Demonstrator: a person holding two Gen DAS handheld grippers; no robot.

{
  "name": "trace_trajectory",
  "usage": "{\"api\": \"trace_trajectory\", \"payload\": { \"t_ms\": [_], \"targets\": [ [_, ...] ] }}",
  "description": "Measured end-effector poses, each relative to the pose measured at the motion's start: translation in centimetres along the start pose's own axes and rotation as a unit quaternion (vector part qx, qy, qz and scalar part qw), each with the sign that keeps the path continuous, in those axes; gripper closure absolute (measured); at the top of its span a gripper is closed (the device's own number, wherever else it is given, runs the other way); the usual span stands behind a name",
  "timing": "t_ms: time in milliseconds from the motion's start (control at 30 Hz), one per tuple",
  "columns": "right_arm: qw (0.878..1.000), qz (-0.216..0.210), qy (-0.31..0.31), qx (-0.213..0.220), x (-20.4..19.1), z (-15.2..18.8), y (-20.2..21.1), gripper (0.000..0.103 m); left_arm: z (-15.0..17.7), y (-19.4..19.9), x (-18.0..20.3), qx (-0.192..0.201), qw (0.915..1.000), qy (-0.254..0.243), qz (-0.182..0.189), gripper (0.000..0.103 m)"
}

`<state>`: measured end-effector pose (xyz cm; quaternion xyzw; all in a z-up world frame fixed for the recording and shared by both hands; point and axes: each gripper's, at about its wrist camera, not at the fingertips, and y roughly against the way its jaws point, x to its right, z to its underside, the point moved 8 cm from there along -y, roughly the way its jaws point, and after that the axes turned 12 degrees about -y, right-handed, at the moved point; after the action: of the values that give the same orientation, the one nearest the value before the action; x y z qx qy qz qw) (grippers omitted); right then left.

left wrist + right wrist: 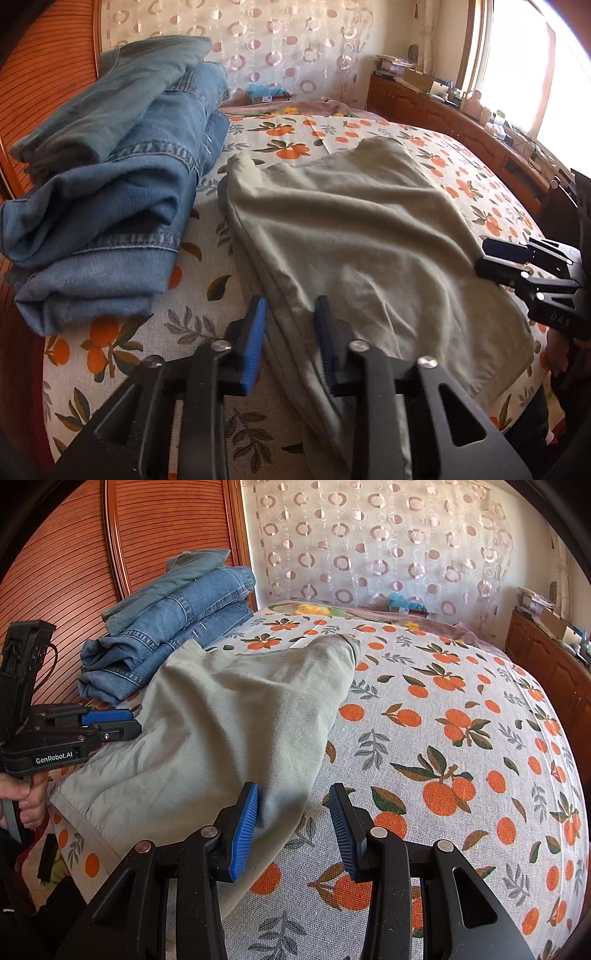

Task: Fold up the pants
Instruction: 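Move the left tool to the leg hems of the folded pants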

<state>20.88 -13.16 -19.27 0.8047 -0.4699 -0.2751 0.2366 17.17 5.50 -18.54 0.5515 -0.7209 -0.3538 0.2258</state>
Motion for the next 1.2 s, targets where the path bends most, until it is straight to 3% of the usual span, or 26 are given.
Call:
{"api": "trace_trajectory", "payload": {
  "t_ms": [100, 233, 367, 667, 733, 800, 933, 1000, 1200],
  "targets": [
    [1.0, 0.0, 0.0, 0.0, 0.0, 0.0, 0.0, 0.062, 0.7, 0.4, -0.7, 0.005, 1.0, 0.007, -0.003, 0.093],
    [1.0, 0.0, 0.0, 0.0, 0.0, 0.0, 0.0, 0.062, 1.6, 0.9, -2.3, 0.006, 0.9993, 0.029, -0.022, 0.093],
    [1.0, 0.0, 0.0, -0.001, 0.0, 0.0, -0.1, 0.062, 2.3, 1.7, -2.5, 0.006, 0.9988, 0.045, -0.018, 0.093],
    [1.0, 0.0, -0.002, -0.005, 0.1, 0.1, -0.2, 0.062, 2.6, 2.5, -1.3, 0.017, 0.9994, 0.026, -0.014, 0.074],
    [1.0, 0.001, -0.001, -0.005, 0.0, 0.1, -0.2, 0.062, 2.5, 2.6, -1.2, 0.021, 0.9993, 0.028, -0.013, 0.068],
    [1.0, 0.001, -0.001, -0.006, 0.0, 0.1, -0.2, 0.062, 2.4, 2.9, -1.1, 0.026, 0.9992, 0.028, -0.01, 0.055],
    [1.0, 0.001, -0.001, -0.006, 0.0, 0.1, -0.2, 0.062, 2.2, 3.4, -0.7, 0.034, 0.9992, 0.02, -0.012, 0.049],
    [1.0, 0.001, -0.001, -0.006, 0.0, 0.1, -0.2, 0.062, 2.1, 3.6, -0.4, 0.036, 0.9991, 0.015, -0.013, 0.037],
    [1.0, 0.001, -0.001, -0.006, 0.0, 0.1, -0.2, 0.061, 1.8, 3.8, 0.5, 0.045, 0.9989, 0.014, -0.006, 0.027]
  ]
}}
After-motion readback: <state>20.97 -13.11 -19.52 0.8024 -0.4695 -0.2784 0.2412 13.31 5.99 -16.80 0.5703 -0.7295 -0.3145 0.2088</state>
